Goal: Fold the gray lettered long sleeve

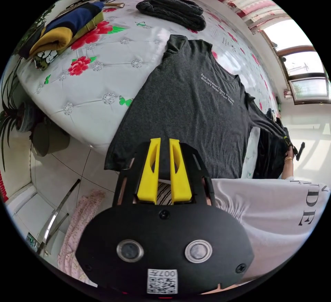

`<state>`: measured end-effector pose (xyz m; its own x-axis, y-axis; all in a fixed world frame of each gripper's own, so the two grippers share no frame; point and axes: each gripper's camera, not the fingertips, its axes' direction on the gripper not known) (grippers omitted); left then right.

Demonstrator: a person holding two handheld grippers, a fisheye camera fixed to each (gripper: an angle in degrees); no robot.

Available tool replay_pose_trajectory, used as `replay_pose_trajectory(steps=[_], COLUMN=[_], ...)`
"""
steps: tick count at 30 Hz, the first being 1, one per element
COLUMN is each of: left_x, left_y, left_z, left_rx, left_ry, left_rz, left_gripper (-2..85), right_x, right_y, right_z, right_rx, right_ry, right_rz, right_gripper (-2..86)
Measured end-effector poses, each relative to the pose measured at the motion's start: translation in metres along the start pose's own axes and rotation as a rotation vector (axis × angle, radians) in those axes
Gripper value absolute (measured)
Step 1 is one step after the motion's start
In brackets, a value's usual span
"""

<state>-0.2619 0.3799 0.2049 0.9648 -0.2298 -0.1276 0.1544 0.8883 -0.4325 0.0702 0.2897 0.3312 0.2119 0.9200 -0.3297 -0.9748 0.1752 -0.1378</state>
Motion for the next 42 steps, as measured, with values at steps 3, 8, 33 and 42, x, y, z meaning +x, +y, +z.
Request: replay_pose_trajectory(steps=[3,8,33,42], left_x=[-0.006,-0.025,0.038,0.031], left_y=[-0.02,-0.051,-0.12,-0.106], left_z=[-0.001,-0.015,0.031,0.036], left_rx=[0.012,0.07,0.223,0.224], left_ry=[0.03,0.071,0.057,0.091], left_rz=[0.026,0.053,0.577,0.689], left_gripper=[5.2,5.9,1.0,2.7], right_x=[0.089,0.118,-0.61,-0.731], right_y=[0.036,0.12,0.066,0.077], right_z=[0.001,-0.028,0.081,0.213], right_rx=[-0.135,-0.067,-0.279,-0.579], right_ry=[0.054,-0.008,-0.615,-0.392], right_rz=[0.158,0.28,-0.751,-0.938], right_gripper=[1.1,2.0,7.4,2.6])
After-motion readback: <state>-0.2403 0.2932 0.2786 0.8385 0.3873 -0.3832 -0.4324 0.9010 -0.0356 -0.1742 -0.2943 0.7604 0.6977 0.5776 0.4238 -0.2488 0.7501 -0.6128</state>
